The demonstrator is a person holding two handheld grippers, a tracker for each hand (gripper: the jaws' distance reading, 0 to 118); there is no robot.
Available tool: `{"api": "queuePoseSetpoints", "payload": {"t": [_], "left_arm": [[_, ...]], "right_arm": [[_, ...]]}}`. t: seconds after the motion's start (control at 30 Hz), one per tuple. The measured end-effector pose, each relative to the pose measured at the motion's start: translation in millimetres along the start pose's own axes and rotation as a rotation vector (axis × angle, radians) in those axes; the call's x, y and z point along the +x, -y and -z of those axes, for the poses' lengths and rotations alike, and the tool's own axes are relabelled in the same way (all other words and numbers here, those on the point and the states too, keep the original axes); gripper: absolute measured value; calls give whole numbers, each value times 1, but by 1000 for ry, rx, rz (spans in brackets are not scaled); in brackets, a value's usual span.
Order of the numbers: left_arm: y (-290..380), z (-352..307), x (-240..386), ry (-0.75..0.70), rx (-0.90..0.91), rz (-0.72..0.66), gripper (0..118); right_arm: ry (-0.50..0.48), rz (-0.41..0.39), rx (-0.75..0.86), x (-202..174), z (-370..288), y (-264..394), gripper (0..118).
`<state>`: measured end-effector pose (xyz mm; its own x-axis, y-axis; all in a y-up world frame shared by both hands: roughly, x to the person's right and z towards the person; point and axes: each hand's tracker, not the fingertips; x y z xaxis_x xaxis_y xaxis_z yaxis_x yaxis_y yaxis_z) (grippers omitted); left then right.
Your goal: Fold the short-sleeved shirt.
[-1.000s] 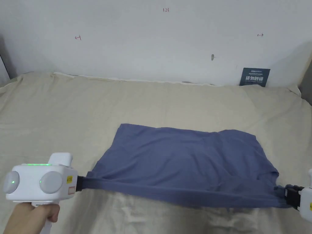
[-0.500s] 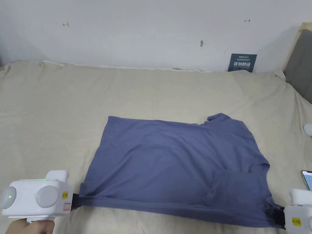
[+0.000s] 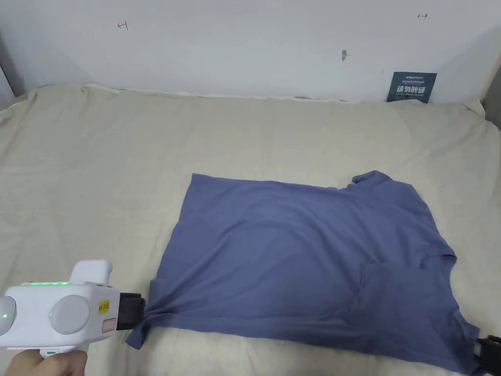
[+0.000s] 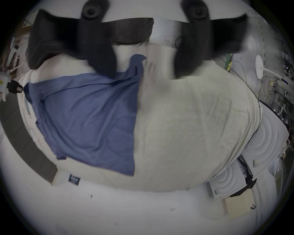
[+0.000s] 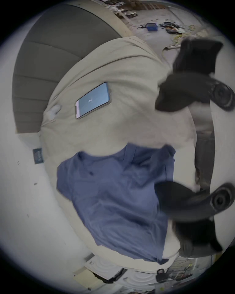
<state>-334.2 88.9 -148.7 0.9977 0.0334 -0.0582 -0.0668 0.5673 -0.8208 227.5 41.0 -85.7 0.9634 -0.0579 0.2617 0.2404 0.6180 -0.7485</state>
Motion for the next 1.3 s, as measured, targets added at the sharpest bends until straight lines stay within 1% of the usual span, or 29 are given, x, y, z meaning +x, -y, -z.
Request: {"api": "queuePoseSetpoints", "payload": {"t": [0.03,0.07,0.1,0.17,0.23,0.3,0.33,0.37,0.4,0.43,0.47,0.57,0.67,0.7,0.73,0.77,0.8,0.83,0.87,0.93,0.97,1.03,1.1,1.13,1.17,1.2,1.23,1.3], "left_arm": [[-1,-7,4,16,12,5,8],[1,-12,11,2,-13,2,0],[7,17,-7,4,-14,9,0],[13,21,-9,22,-40,18,0],[18,27,-11,28,-77,14,0],[22,38,-17,49,-108,-1,0],[23,44,-20,75,-132,-2,4],[26,44,-14,101,-169,20,40],[27,51,-13,113,-183,18,91],[28,58,-13,113,-198,22,118],[32,65,-8,82,-244,18,111],[14,68,-13,30,-180,-47,109],[15,84,-19,-10,-188,-41,109],[15,89,-18,-49,-204,-31,107],[14,90,-15,-50,-207,-24,105],[13,87,-12,-41,-205,-17,87],[12,86,-11,12,-227,-32,47],[12,85,-8,20,-229,-52,1],[12,81,-5,26,-215,-60,1],[14,75,-5,22,-213,-19,1],[13,73,-3,21,-210,-19,1],[9,74,-9,47,-221,-39,1],[5,74,-11,52,-214,-48,1],[3,74,-11,50,-213,-51,1],[6,71,-6,43,-202,-47,1],[6,70,-5,42,-200,-50,1],[6,70,-5,41,-199,-51,1],[5,72,-8,49,-204,-58,1]], "right_arm": [[21,-38,24,-7,-3,1,0],[32,-72,66,-13,-11,2,0],[23,-94,82,-17,-16,2,0],[13,-71,90,-29,-29,5,0],[0,-58,106,-32,-36,6,0],[-11,-61,104,-35,-39,8,0],[-10,-65,103,-36,-39,8,0],[-9,-68,97,-36,-39,7,0],[-16,-64,89,-35,-38,7,0],[-22,-58,82,-33,-36,7,0],[-29,-51,75,-32,-36,6,0],[-34,-62,50,-28,-32,4,0],[-25,-71,32,-23,-28,2,0],[-13,-67,21,-21,-23,2,0],[-5,-67,18,-19,-20,1,0],[-5,-71,15,-16,-18,-1,0],[2,-70,10,-14,-17,-3,0],[13,-60,7,-9,-12,-4,0],[16,-51,6,-5,-11,-6,0],[21,-53,-1,0,-8,-8,0],[34,-70,-18,7,1,-10,0],[25,-101,-33,10,6,-11,0],[40,-111,-48,11,14,-11,2],[32,-108,-59,13,17,-12,40],[14,-77,-88,16,22,-12,87],[-46,-49,-124,18,30,-12,117],[-83,-17,-144,18,35,-10,118],[-37,-38,-171,17,47,-17,118]]}}
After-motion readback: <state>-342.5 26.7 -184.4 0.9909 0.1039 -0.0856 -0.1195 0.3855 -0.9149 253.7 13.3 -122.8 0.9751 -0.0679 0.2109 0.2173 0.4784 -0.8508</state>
